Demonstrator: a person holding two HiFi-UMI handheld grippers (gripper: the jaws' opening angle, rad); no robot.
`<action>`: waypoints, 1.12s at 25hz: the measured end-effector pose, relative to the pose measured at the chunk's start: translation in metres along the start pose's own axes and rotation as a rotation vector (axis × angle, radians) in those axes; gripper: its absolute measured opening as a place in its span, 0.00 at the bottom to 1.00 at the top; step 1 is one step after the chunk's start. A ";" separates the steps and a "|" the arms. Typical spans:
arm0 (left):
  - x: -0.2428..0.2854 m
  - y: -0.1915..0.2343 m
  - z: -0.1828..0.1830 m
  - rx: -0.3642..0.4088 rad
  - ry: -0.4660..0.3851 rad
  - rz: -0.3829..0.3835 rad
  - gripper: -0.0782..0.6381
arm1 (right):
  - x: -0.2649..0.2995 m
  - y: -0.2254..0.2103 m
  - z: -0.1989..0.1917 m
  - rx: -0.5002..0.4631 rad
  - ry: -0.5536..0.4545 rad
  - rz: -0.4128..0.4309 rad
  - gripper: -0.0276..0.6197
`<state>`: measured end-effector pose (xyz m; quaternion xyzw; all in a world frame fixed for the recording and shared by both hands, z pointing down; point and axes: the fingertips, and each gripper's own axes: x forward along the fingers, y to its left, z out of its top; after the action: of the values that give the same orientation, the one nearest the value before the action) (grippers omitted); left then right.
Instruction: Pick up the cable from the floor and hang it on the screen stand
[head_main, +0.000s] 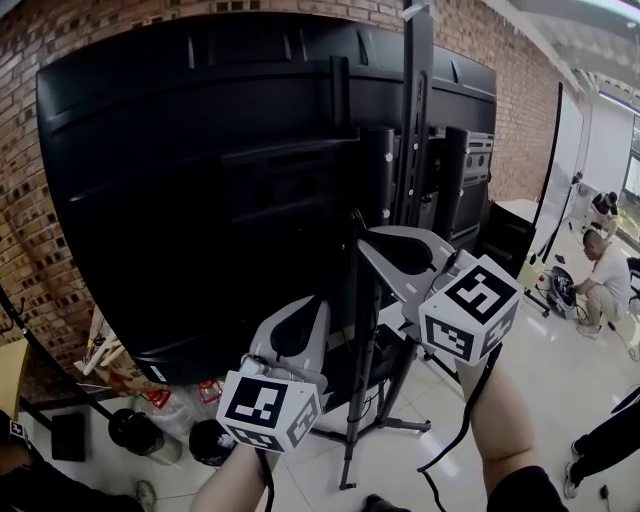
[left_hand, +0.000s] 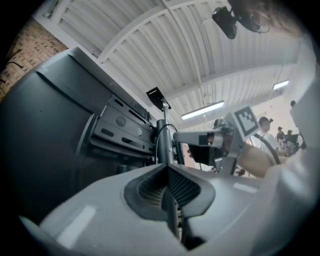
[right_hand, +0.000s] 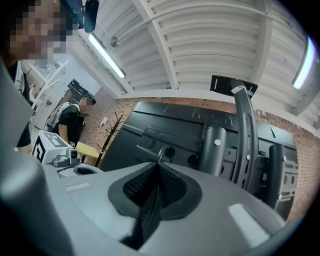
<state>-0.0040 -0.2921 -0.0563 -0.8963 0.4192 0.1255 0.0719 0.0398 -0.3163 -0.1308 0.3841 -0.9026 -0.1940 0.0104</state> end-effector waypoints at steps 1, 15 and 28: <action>0.004 0.001 0.003 -0.002 0.001 0.006 0.12 | 0.001 -0.004 0.002 -0.006 -0.003 0.004 0.07; 0.074 -0.001 0.052 0.030 0.001 -0.003 0.12 | 0.007 -0.068 0.058 -0.019 -0.044 0.038 0.07; 0.110 0.008 0.083 0.093 -0.006 0.036 0.12 | 0.026 -0.104 0.083 -0.113 -0.013 0.040 0.07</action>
<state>0.0438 -0.3588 -0.1675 -0.8838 0.4405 0.1101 0.1124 0.0799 -0.3716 -0.2478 0.3634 -0.8978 -0.2468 0.0303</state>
